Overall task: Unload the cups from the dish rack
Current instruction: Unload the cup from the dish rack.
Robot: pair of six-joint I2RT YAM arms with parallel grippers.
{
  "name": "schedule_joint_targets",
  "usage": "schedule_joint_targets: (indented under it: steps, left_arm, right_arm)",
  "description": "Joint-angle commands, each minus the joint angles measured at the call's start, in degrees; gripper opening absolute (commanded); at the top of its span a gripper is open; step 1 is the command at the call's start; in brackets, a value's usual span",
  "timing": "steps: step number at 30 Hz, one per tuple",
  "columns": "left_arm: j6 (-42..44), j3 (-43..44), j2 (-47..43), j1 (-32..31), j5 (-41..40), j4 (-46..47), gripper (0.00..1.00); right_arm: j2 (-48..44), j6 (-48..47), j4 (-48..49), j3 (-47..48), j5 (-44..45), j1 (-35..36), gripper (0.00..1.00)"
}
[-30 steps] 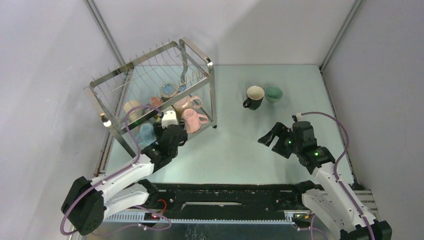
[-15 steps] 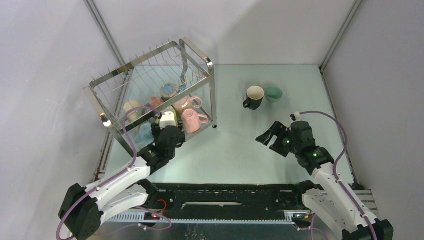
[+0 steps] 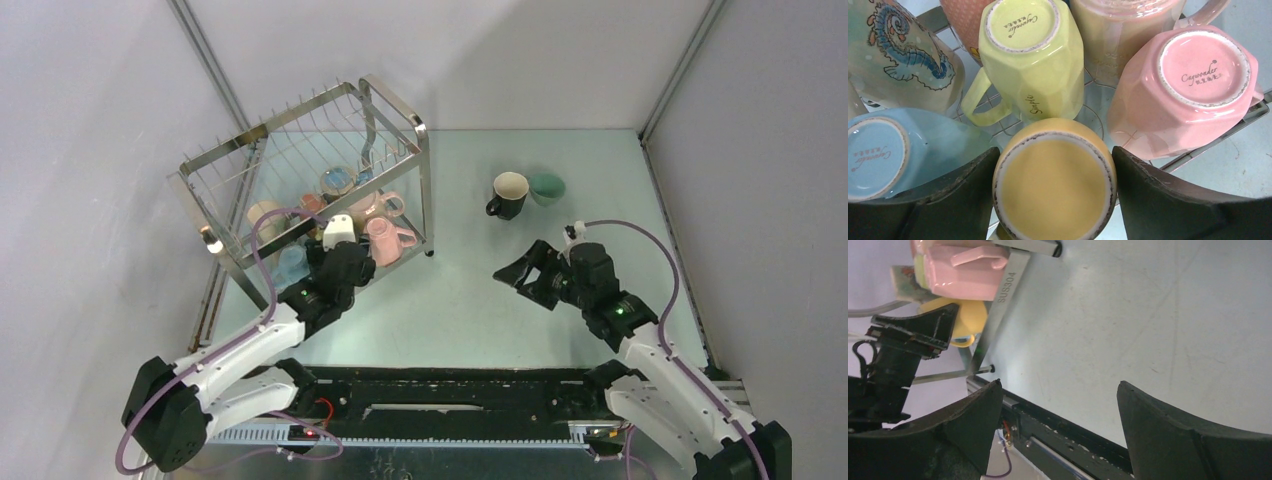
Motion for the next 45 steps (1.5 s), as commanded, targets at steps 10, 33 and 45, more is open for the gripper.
schedule_joint_targets:
  steps: [10,33,45]
  left_arm:
    - [-3.0,11.6,1.1,0.8,-1.2,1.7,0.16]
    - [-4.3,12.2,5.0,2.0,-0.2,-0.5,0.24]
    - [-6.6,8.8,7.0,4.3,1.7,2.2,0.45]
  right_arm:
    - [6.7,6.0,14.6,0.1,1.7,8.5,0.91]
    - [20.7,9.7,32.2,2.1,3.6,18.4,0.9]
    - [20.9,8.7,30.1,2.2,3.6,18.8,0.9]
